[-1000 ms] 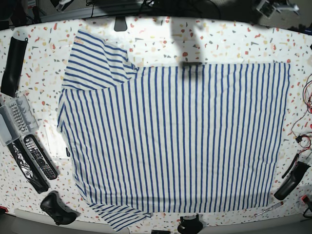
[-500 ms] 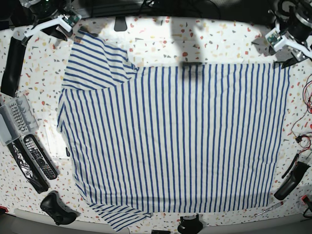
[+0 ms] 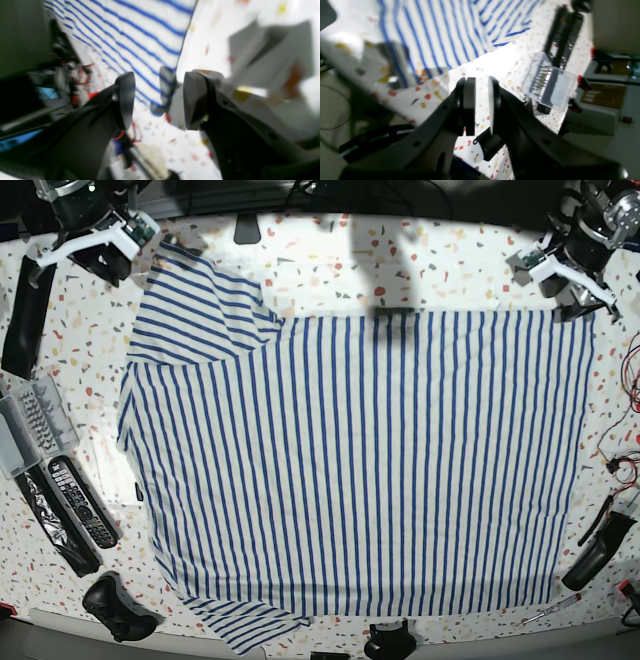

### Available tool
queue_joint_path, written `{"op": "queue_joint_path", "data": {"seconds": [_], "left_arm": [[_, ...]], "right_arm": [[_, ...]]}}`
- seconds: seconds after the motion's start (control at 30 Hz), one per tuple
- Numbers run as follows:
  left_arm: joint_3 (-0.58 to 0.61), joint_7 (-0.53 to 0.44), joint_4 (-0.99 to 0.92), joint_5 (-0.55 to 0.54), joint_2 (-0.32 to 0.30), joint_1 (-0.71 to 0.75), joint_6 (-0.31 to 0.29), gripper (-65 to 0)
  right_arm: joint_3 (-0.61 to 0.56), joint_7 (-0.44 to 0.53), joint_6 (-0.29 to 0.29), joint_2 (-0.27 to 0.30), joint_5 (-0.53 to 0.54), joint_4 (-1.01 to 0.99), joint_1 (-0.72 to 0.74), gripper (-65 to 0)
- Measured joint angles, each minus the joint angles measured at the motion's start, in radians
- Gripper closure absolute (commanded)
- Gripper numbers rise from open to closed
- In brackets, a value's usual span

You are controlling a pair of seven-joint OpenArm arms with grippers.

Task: Layout the t-shirt on the table in an organized manner, then fold the t-shirt properly
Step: 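Move both grippers down to the shirt's shoulder corners and grasp them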

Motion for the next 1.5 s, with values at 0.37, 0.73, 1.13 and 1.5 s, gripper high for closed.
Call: {"op": "queue_joint_path", "data": {"seconds": [0.37, 0.73, 1.13, 1.5], "left_arm": [[0.018, -0.064, -0.104, 0.015, -0.021, -0.059, 0.027, -27.9], [0.018, -0.123, -0.222, -0.008, -0.021, -0.158, 0.016, -27.9], [0.018, -0.157, -0.250, -0.072, -0.012, -0.249, -0.087, -27.9], [0.016, -0.274, -0.378, -0.075, -0.002, -0.285, -0.178, -1.1]], "right_arm": [[0.000, 0.000, 0.000, 0.000, -0.001, 0.000, 0.027, -8.9], [0.000, -0.003, 0.000, 0.000, -0.001, 0.000, 0.027, -8.9], [0.000, -0.004, 0.000, 0.000, -0.001, 0.000, 0.027, -8.9], [0.000, -0.014, 0.000, -0.003, 0.000, 0.000, 0.027, -8.9]]}}
